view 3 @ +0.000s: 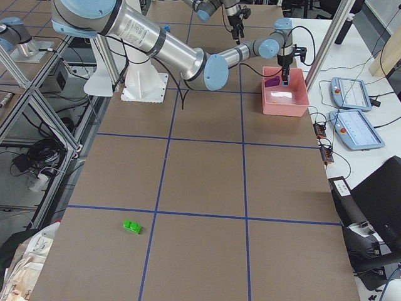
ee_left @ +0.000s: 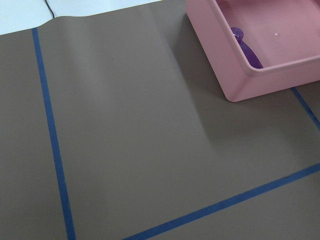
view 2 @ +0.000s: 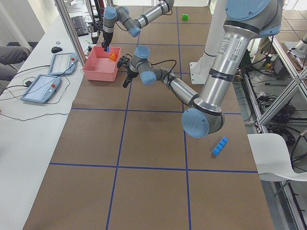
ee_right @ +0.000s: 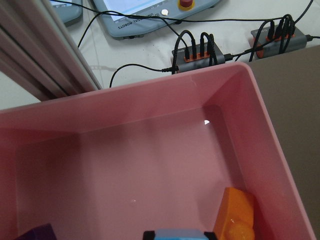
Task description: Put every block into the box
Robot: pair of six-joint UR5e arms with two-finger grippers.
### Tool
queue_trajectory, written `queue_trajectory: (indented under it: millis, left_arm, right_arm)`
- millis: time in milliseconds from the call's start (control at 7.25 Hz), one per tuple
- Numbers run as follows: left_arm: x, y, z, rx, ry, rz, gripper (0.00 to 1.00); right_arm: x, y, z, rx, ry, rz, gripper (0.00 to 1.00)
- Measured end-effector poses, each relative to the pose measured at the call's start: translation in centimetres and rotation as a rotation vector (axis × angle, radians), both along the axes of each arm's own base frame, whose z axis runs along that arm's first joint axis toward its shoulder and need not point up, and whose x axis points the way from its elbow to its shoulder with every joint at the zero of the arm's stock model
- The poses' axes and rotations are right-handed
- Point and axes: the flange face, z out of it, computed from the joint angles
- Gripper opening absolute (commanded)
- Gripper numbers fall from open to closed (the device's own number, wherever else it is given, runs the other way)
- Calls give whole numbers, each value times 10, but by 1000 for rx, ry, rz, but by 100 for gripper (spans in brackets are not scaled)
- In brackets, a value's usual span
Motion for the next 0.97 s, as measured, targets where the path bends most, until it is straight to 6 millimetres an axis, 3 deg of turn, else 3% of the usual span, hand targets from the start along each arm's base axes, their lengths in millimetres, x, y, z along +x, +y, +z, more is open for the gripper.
queue_trajectory:
  millis: [276, 552, 828, 966]
  left_arm:
    - [0, 0, -1, 1, 1, 0, 100]
    - [-1, 1, -1, 1, 1, 1, 100]
    - [-9, 6, 5, -2, 3, 5, 100]
    - [-20, 18, 14, -5, 4, 7, 100]
  right_arm:
    - [-21, 9, 7, 0, 14, -2, 98]
    - [-9, 2, 2, 10, 7, 6, 99]
    - [31, -4, -12, 16, -30, -37, 99]
    - [68, 6, -11, 18, -30, -82, 99]
